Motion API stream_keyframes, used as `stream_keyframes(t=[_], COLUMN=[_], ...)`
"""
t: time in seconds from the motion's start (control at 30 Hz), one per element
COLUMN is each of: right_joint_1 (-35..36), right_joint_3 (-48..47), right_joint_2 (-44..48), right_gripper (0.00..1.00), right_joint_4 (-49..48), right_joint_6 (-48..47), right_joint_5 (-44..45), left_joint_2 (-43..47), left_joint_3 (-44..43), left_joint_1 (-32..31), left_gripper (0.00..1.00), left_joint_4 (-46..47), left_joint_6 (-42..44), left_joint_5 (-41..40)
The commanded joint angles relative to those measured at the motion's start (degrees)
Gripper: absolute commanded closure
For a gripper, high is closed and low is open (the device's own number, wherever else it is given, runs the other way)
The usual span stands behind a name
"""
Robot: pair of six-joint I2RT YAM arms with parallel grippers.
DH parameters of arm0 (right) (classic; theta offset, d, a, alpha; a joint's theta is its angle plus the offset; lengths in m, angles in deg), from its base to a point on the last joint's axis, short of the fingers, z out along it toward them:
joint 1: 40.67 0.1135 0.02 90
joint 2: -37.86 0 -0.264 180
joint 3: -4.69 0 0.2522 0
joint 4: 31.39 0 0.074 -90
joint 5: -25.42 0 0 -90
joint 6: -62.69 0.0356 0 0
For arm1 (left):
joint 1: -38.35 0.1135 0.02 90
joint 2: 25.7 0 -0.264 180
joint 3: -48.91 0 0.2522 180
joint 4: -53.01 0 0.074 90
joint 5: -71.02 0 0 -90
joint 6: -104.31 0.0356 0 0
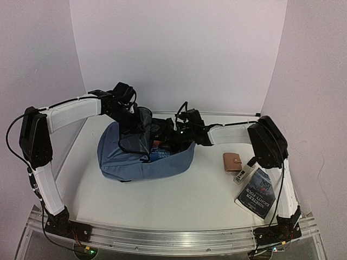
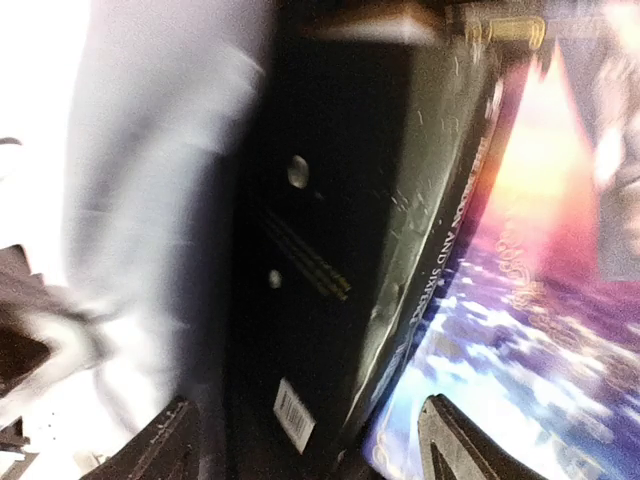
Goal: Pack the student bag
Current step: Place the book in the student bag, then move the book to the center of the board.
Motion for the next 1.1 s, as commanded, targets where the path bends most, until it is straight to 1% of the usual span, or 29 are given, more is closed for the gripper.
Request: stream_keyframes(t=[0.0, 0.1, 0.2, 0.27, 0.3, 0.4, 0.53, 0.63, 0.73, 0.83, 0.97, 1.07], right_joint_1=[-2.5, -3.9, -5.6, -7.5, -8.6, -12.8, -18.5, -23.0, -26.3, -30.0, -37.3, -44.8], right_joint_3=[1.4, 2.2, 5.2, 7.2, 8.3, 11.0, 14.4, 16.3, 17.3, 17.1, 17.1, 18.3], right_joint_2=[14.3, 19.0, 23.8, 26.8, 28.1, 31.8, 36.2, 38.1, 39.0, 39.3, 38.9, 39.2], right_gripper=[0.24, 0.26, 0.28, 0.28, 0.28, 0.28, 0.27, 0.26, 0.26, 0.26, 0.24, 0.23], right_joint_4=[2.0, 13.8, 24.8, 30.2, 32.2, 36.5, 41.1, 44.2, 49.1, 55.8, 69.0, 76.8], right_joint_6=[-7.7, -16.4, -25.9, -30.0, -31.0, -33.1, -36.9, -39.0, -42.9, -47.9, -61.9, -73.9], right_joint_5=[-3.6, -1.6, 2.1, 3.5, 3.8, 3.7, 4.9, 4.9, 6.9, 10.8, 15.0, 17.5], left_joint_2=[1.5, 0.7, 0.1, -0.9, -1.6, -4.5, -11.7, -18.2, -22.6, -26.1, -26.5, -25.6], left_joint_3=[-0.5, -1.0, -3.5, -7.4, -10.0, -19.8, -35.0, -43.6, -45.6, -47.7, -45.6, -43.5], left_joint_1=[0.0, 0.0, -0.6, -1.9, -2.7, -5.7, -10.6, -13.1, -13.3, -13.3, -13.8, -15.4], left_gripper=[0.97, 0.9, 0.74, 0.62, 0.58, 0.5, 0.48, 0.47, 0.47, 0.46, 0.41, 0.38], left_joint_4=[-0.5, -1.4, -3.3, -6.9, -8.9, -15.5, -25.2, -30.0, -30.3, -31.1, -27.6, -24.9], left_joint_6=[-0.1, 0.7, 3.1, 5.6, 6.8, 9.6, 11.4, 11.6, 10.3, 9.0, 9.8, 12.7], left_joint_5=[-1.7, -2.0, -3.7, -6.2, -7.7, -13.4, -19.5, -20.7, -17.6, -16.1, -11.9, -8.8])
